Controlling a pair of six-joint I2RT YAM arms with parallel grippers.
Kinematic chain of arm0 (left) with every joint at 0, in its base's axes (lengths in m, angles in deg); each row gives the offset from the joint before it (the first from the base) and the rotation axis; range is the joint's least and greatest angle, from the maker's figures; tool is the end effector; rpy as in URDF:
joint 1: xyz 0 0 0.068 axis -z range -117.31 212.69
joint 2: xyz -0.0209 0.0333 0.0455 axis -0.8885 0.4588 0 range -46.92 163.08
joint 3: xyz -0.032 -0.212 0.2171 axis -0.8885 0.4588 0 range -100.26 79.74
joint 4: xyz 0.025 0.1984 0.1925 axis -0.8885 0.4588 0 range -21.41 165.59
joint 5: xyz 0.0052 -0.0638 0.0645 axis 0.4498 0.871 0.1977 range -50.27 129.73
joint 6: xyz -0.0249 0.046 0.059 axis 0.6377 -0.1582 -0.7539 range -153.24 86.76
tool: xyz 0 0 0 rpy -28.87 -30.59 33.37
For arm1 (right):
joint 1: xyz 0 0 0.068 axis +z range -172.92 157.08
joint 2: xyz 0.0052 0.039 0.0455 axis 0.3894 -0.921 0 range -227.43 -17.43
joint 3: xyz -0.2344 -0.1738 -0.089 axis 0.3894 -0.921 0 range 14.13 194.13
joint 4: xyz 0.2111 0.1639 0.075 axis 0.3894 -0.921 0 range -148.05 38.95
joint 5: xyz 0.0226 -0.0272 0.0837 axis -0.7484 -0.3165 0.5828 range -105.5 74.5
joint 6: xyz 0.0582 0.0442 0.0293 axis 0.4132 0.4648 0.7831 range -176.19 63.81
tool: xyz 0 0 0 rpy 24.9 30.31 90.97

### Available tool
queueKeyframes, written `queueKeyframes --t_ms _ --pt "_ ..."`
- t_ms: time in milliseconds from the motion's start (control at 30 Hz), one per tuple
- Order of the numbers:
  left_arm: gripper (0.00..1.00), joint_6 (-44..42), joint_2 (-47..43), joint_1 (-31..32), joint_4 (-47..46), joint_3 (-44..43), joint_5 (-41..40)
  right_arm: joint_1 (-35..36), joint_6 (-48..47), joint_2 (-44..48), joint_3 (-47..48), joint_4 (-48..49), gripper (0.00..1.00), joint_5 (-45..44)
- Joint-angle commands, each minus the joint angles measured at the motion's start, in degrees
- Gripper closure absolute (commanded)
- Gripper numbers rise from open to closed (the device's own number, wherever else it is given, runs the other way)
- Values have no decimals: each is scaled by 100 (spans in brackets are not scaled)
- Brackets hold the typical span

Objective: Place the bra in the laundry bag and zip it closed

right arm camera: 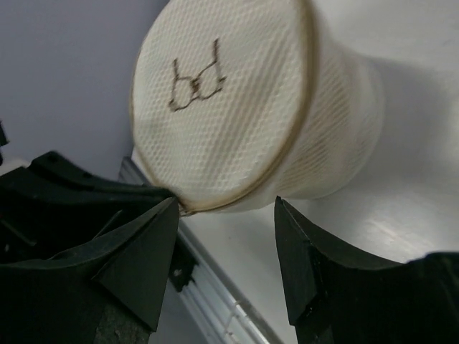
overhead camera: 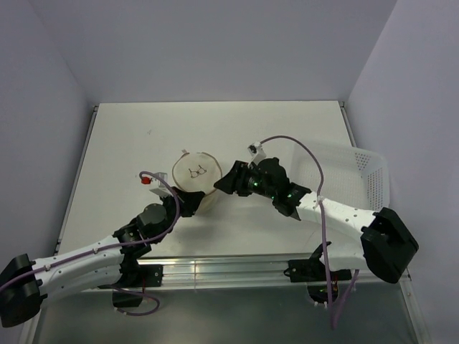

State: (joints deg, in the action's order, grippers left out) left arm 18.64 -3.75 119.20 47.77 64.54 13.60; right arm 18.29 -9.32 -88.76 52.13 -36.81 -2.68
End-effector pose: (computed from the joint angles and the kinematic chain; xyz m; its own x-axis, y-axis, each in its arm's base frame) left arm 0.1332 -0.1474 0.2301 -0.4417 -0.6124 -0.6556 0.2593 0.6125 -0.7468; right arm 0.2226 0.2148 0.2555 -0.7522 0.2873 -0.5930 -0.3674 0.5643 0.7393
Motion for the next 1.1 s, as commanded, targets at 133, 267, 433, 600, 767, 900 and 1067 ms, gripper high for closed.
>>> queueKeyframes --t_ms 133,267,433,600,767,900,1067 --pt "100 182 -98 53 -590 17 196 555 586 -293 207 791 39 -263" --pt "100 191 -318 53 -432 70 170 563 595 -531 383 703 50 -411" --pt "100 182 -433 53 -283 114 135 555 472 -593 568 440 48 -736" --pt "100 182 -398 53 -326 140 152 555 481 -654 585 475 79 -676" --pt "100 -2 -626 53 382 -26 -14 380 209 -680 726 299 100 -842" --pt "100 -143 -1266 53 1114 -62 -357 -86 -125 -846 919 395 100 -579" --pt "100 -134 -1742 53 1790 -9 -603 -543 -941 -1627 1735 159 100 -35"
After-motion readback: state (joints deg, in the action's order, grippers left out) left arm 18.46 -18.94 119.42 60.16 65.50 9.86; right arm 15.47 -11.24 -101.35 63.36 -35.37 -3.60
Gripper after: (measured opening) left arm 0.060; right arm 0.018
